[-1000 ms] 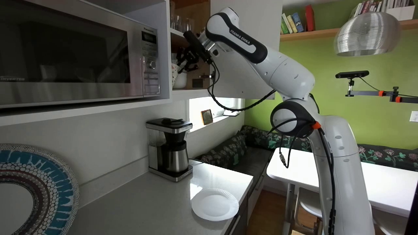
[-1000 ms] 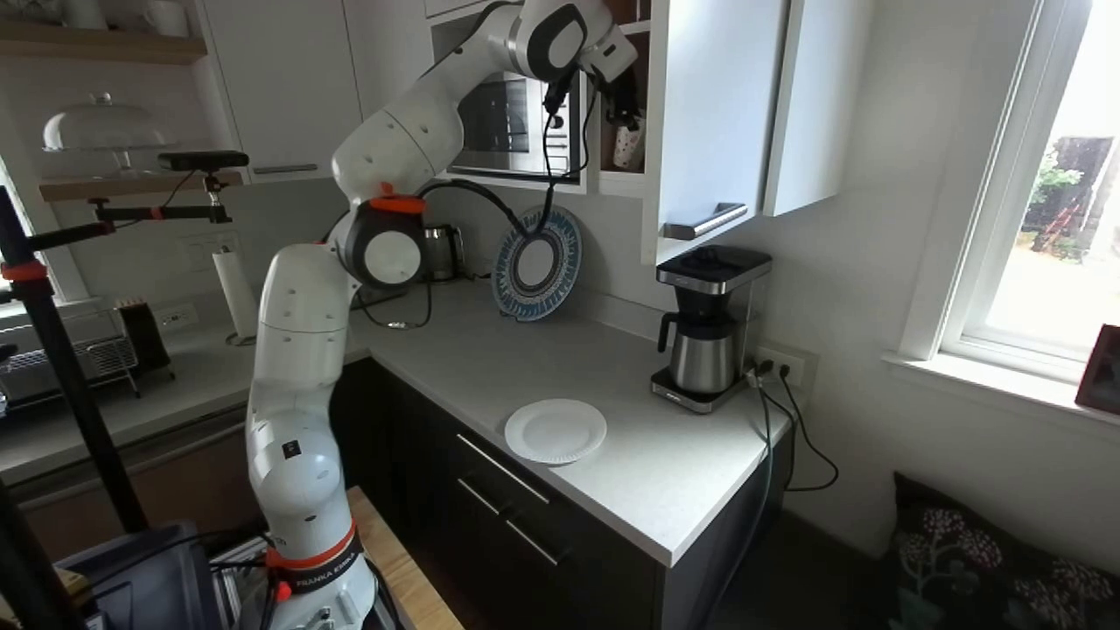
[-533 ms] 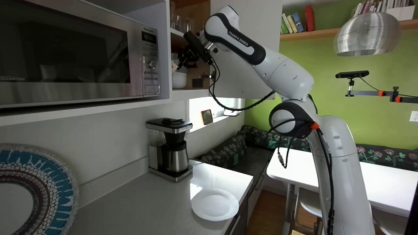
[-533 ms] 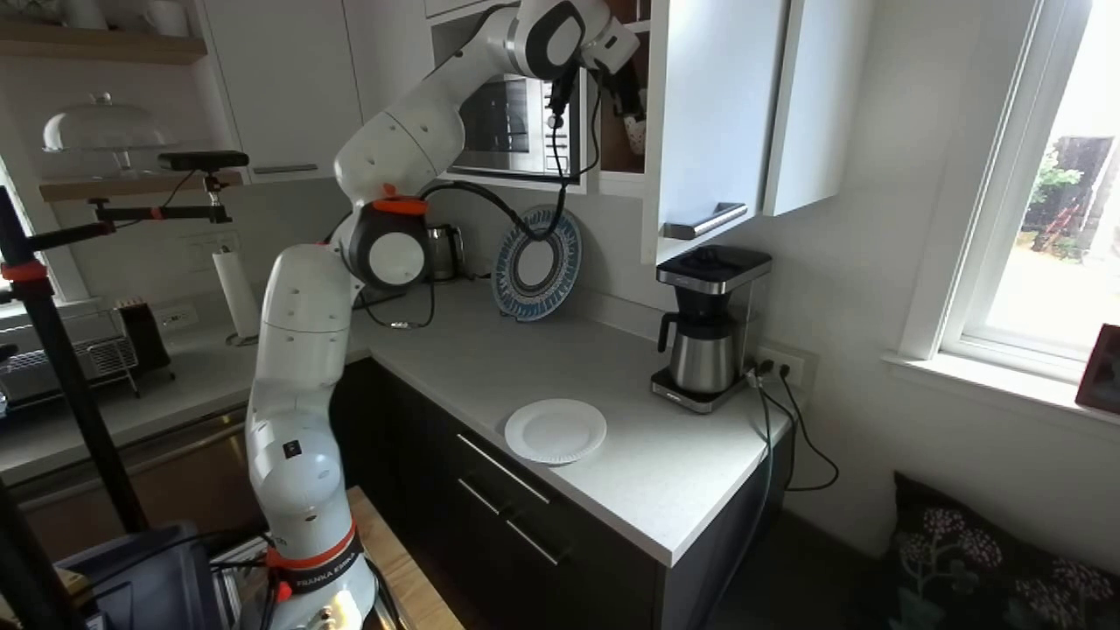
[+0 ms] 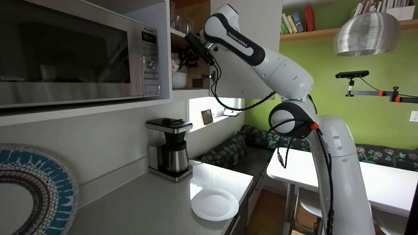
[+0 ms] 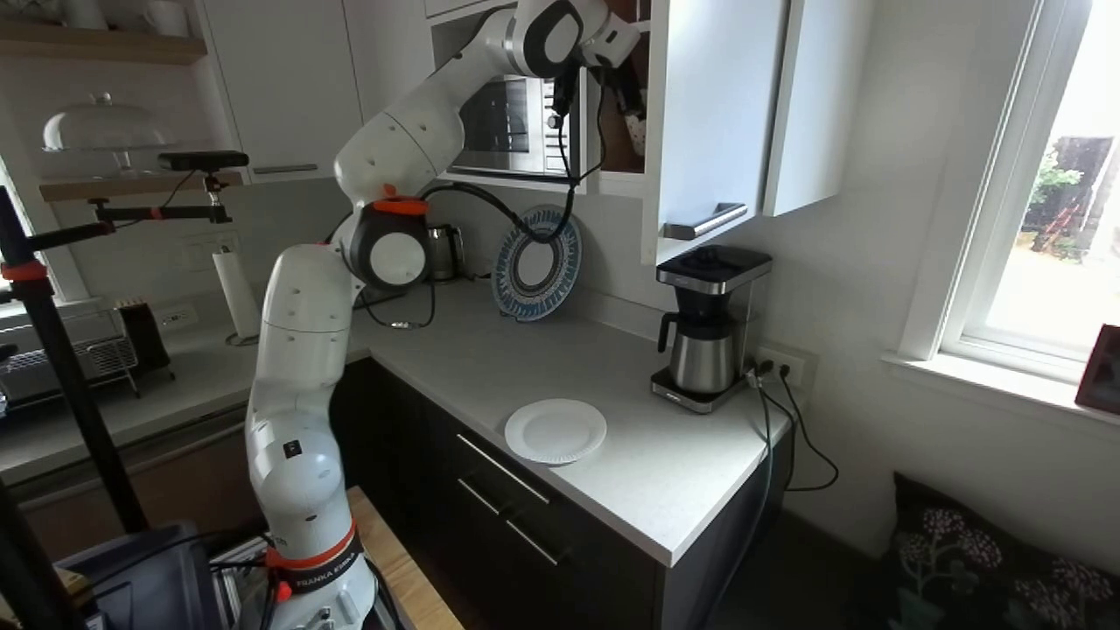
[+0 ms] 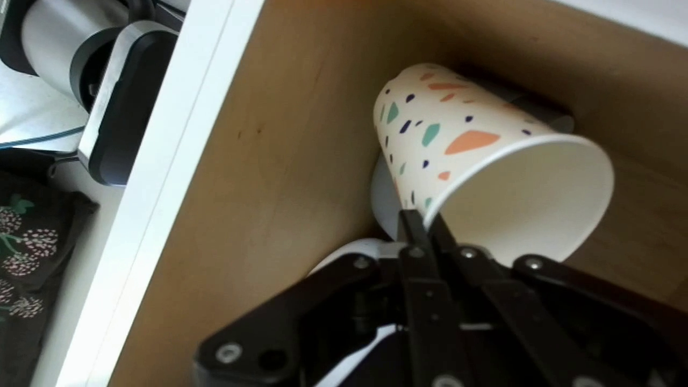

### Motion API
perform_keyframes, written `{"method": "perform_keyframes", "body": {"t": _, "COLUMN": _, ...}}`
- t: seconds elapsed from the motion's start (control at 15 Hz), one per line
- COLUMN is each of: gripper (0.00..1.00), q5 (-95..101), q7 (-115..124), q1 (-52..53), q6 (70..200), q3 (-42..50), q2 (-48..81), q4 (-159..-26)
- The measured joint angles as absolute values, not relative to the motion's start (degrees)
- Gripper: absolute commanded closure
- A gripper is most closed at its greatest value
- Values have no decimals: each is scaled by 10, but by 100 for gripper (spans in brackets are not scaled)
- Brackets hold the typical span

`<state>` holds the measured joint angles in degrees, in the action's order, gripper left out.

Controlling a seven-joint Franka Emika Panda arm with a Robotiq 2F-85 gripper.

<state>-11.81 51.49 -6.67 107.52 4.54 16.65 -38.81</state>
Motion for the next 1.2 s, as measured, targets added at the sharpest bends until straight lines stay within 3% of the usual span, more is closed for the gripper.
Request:
{"method": "perform_keyframes", "body": {"t": 0.13, "gripper": 99, "q5": -113, "q7": 503, "q1": -66, "q6": 1069, "q3": 45, "q2": 167, "q4": -388}}
{"method": "perform_keyframes", "body": {"t": 0.2, "gripper": 72, "q5": -110, "q7": 499, "q1": -66, "q6": 1064, "q3": 45, "q2": 167, "q4": -388}}
{"method": "perform_keyframes", "body": {"t": 0.27, "gripper": 71, "q5": -108, "q7": 494, "q1": -66, "q6": 1059, "q3": 45, "q2": 167, "q4": -388}}
{"method": "perform_keyframes", "body": {"t": 0.87, "gripper": 4, "q5": -99, "q7": 482, "q1": -57, "q6": 1054, "q3": 45, "q2": 171, "q4": -388}}
{"method": "perform_keyframes", "body": {"t": 1.2, "gripper": 0, "q5": -99, "q7": 482, "q1": -56, "q6": 1061, "q3": 45, "q2": 171, "q4": -385}}
